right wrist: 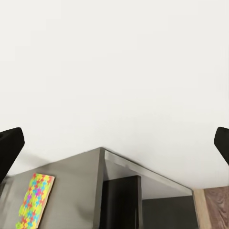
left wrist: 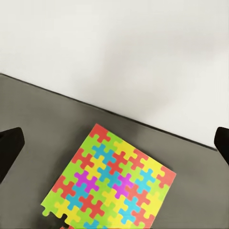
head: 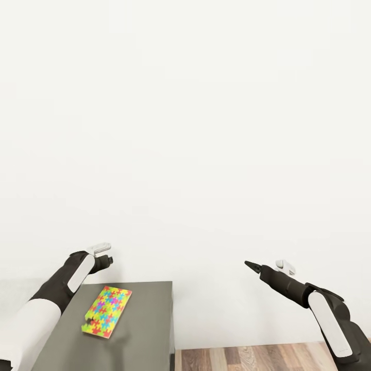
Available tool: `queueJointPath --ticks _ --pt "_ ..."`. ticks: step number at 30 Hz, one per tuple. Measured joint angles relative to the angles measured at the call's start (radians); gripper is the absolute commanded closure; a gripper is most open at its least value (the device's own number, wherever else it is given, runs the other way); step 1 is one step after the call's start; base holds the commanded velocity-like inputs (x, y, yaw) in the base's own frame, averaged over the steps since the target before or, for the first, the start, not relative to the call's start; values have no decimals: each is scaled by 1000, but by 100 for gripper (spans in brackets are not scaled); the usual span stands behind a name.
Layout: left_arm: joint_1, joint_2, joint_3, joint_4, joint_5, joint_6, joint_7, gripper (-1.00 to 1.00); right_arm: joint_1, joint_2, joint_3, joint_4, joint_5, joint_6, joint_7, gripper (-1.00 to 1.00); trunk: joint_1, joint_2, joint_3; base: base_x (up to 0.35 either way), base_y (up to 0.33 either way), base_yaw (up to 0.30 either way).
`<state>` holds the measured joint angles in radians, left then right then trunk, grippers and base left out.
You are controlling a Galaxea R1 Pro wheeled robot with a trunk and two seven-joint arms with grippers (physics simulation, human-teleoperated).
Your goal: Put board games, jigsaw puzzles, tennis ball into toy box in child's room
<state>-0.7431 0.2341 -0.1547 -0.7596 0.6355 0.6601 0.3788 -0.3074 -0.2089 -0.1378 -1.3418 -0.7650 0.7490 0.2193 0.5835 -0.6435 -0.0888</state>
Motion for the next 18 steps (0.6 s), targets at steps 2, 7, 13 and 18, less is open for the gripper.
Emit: queueJointPath --ticks 2,7,13,18 --pt "0 0 0 0 0 0 0 -100 0 0 1 -1 0 0 0 -100 0 0 0 85 77 0" --pt "0 1 0 0 0 0 0 -100 0 0 1 2 0 -1 -1 -100 0 0 -3 33 30 0" --pt "0 1 -1 0 0 1 0 -100 0 0 1 2 0 0 0 -100 0 0 -11 8 7 0" --pt "0 1 -1 0 0 2 0 -100 0 0 1 3 0 0 0 -100 0 0 -19 2 1 0"
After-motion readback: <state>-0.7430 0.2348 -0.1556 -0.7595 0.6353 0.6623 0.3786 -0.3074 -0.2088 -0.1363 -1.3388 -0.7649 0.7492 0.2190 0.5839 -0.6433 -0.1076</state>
